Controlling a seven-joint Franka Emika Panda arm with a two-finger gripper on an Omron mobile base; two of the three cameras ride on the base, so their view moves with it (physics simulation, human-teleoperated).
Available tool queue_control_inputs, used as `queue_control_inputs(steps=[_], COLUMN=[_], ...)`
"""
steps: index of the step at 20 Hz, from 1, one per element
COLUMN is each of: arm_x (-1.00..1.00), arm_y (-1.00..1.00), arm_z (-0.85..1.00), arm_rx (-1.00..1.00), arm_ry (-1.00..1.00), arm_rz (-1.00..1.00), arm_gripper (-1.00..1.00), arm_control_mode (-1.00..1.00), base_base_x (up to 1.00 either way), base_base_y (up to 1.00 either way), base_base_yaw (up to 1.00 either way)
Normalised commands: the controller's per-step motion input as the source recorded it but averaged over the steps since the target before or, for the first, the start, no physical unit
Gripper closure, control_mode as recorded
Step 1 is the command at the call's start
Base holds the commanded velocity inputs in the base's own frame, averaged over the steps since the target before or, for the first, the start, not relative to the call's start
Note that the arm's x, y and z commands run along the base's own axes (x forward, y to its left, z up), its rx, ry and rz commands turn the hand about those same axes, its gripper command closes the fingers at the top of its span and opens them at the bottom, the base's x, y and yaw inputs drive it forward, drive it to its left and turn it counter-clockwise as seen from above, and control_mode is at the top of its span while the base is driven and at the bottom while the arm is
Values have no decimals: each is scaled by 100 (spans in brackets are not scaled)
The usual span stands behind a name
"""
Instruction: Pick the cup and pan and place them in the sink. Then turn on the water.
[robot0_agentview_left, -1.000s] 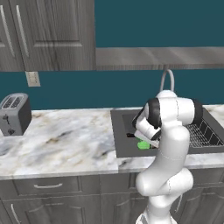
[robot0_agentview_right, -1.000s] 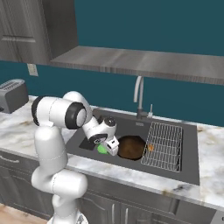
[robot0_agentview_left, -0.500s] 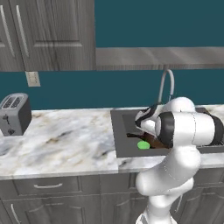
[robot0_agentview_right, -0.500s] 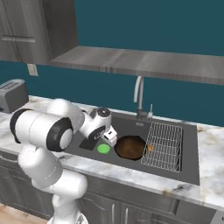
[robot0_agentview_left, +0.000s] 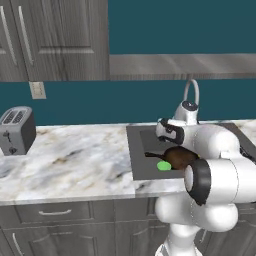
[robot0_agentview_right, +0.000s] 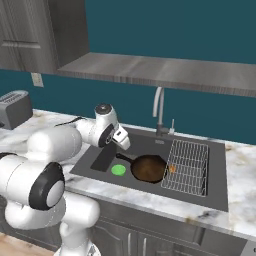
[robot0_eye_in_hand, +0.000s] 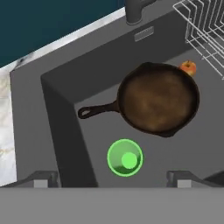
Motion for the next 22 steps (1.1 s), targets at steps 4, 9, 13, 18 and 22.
queue_control_inputs(steps=[4, 9, 13, 18, 22], arm_x=[-36, -65, -81, -68, -60], arm_y=[-20, -16, -26, -40, -25], arm_z=[100, 100, 70, 55, 46], arm_rx=[1, 15, 33, 31, 30], arm_ry=[-2, 0, 0, 0, -1], arm_rz=[-8, -17, -33, -29, -26], arm_gripper=[-100, -100, -100, -100, -100], arm_control_mode=[-100, -100, -100, -100, -100], base_base_x=[0, 0, 0, 0, 0], base_base_y=[0, 0, 0, 0, 0], base_base_yaw=[0, 0, 0, 0, 0])
